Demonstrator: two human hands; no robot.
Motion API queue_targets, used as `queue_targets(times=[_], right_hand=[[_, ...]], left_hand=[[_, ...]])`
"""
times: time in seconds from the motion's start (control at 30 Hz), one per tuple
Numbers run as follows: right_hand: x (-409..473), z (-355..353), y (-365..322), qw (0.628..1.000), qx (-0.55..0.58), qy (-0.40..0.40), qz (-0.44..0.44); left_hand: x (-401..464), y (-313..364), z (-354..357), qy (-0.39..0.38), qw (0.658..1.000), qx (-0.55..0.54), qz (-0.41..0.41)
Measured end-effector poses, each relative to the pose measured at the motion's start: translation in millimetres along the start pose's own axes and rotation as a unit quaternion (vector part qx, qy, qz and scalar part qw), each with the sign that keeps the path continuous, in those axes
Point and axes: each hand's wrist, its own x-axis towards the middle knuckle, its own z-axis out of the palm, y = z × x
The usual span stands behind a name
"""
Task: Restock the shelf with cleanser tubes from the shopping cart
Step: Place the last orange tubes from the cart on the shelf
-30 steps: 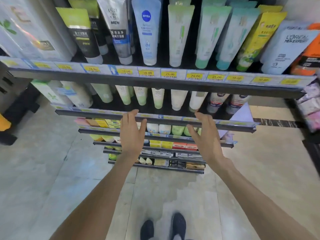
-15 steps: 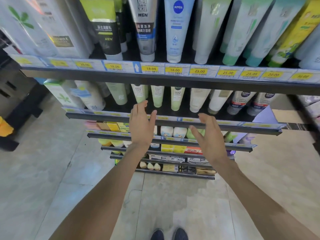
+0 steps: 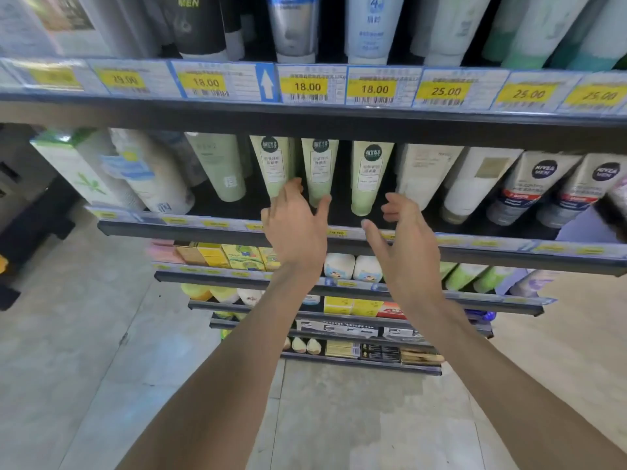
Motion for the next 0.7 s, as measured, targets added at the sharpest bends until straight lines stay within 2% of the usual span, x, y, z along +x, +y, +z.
queue_targets(times=[0.33,0.7], right_hand=[[10.6,2.5,-1.8,1.0,0.014,0.003,0.023],[12.1,10.6,3.9,1.0,-0.011,0.0,0.019]], left_hand=[[16.2,25.9,-3.0,-0.08,0.994,0.048,-0.049],[18.1,19.1,-2.1,-0.075,0.995,0.072,-0.014]])
